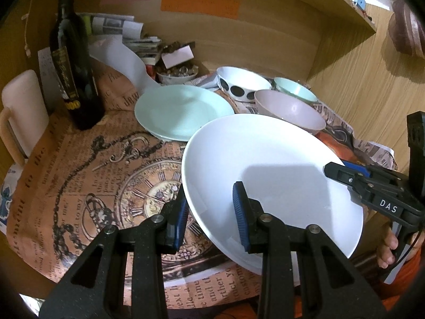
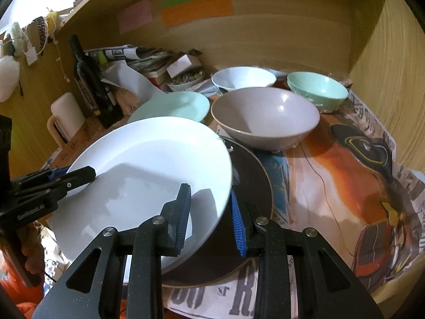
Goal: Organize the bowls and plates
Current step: 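Lift the white plate with both tools and carry it over the dark plate, then lower the white plate onto the dark brown plate and open both tools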
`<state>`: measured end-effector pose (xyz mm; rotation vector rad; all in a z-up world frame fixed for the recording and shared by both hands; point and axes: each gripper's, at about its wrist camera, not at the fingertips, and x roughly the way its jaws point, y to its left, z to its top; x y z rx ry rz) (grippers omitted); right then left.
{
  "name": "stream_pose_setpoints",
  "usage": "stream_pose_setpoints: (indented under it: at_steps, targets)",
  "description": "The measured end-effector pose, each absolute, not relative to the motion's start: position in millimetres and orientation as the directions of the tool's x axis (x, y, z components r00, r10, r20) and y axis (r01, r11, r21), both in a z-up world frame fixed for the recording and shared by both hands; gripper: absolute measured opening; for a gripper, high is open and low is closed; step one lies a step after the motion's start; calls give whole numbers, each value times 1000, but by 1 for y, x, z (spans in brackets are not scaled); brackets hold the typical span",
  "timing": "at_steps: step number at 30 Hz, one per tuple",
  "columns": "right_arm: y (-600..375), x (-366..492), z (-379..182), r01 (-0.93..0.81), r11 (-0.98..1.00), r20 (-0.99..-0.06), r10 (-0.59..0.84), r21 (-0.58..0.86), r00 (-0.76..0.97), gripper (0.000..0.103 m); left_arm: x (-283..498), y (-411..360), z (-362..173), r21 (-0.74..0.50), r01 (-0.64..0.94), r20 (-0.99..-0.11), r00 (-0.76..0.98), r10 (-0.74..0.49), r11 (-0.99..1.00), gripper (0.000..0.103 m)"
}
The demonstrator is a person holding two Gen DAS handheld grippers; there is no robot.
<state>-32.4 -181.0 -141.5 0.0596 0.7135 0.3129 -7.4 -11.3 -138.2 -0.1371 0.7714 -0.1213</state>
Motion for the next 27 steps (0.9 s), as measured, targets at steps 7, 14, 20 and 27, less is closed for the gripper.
stream_pose_setpoints:
  at_steps: [7,14,20,27]
  targets:
    - [-189,-27,-153,-230,956,-662,292,181,690,27,3,-22,-147,-153,71,-710,686,-160,986,33]
    - [-197,-22,-160,-206,960,-681,281,191,676,27,16,-29,-153,-161,83,-730,660,-175,983,33]
    - [-202,-20,-161,-197,962,-688,274,191,672,27,22,-34,-156,-165,96,-739,647,-187,982,33]
    - [-202,-18,-160,-198,963,-693,269,182,669,27,28,-33,-160,-181,101,-750,629,-204,978,33]
